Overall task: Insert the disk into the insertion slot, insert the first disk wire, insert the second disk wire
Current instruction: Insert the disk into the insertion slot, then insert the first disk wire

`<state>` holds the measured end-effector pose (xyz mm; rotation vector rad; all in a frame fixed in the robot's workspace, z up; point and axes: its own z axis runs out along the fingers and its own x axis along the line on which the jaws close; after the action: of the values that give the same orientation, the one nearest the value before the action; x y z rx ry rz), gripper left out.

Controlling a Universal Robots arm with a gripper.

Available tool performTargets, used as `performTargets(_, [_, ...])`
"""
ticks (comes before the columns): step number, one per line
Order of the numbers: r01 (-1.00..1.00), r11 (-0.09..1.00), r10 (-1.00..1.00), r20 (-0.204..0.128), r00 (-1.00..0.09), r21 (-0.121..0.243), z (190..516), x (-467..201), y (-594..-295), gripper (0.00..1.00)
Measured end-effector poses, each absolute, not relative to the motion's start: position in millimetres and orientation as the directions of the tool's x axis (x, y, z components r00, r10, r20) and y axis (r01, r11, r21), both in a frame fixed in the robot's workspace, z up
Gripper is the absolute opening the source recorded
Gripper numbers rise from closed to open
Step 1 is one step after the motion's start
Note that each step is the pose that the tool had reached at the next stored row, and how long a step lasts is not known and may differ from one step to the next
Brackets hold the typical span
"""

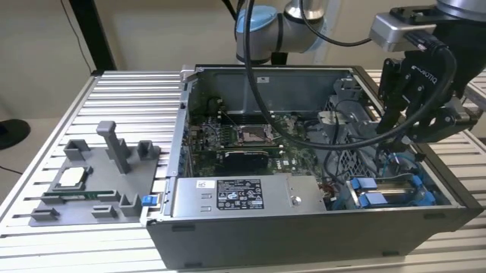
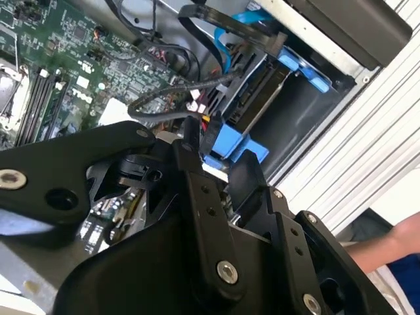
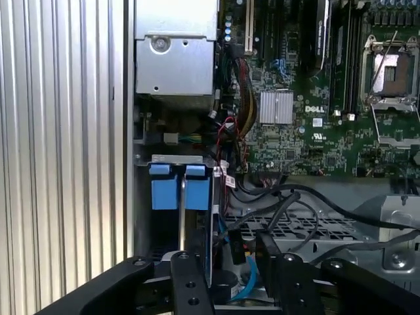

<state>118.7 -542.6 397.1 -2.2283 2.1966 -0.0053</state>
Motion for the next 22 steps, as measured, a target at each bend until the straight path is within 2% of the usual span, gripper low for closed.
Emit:
performTargets(7, [-0.998, -0.058, -0.998, -0.006, 0.058, -0.023, 393.4, 116.9, -541.6, 1.0])
performTargets(8, [-0.998, -0.059, -0.998, -0.006, 0.059, -0.023, 393.2, 116.6, -541.6, 0.0])
performTargets(22, [-0.996, -0.082, -0.997, -0.006, 0.082, -0.032, 390.8, 115.3, -540.6, 0.0])
